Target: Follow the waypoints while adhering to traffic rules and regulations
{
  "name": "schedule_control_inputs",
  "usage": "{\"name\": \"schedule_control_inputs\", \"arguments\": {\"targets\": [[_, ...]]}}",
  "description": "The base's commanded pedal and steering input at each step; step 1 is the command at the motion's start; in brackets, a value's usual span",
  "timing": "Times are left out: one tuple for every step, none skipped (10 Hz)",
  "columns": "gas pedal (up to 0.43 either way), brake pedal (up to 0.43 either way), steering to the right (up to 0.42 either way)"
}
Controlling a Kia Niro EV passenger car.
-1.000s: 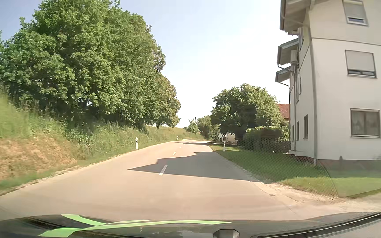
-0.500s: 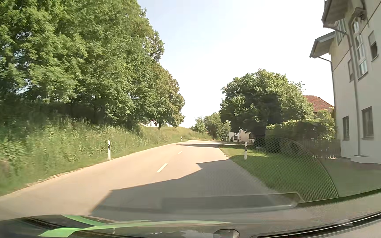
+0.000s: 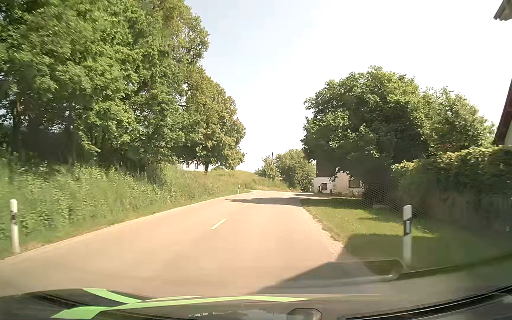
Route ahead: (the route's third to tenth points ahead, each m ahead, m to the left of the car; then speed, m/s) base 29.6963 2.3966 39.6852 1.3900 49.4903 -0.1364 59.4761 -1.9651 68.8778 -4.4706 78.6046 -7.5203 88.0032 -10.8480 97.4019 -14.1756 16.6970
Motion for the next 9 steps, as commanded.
{"name": "schedule_control_inputs", "arguments": {"targets": [[0.000,0.000,-0.012],[0.000,0.000,-0.012],[0.000,0.000,-0.010],[0.000,0.000,-0.006],[0.000,0.000,-0.004],[0.000,0.000,-0.004],[0.000,0.000,-0.003],[0.000,0.000,0.000],[0.000,0.000,0.008]]}}
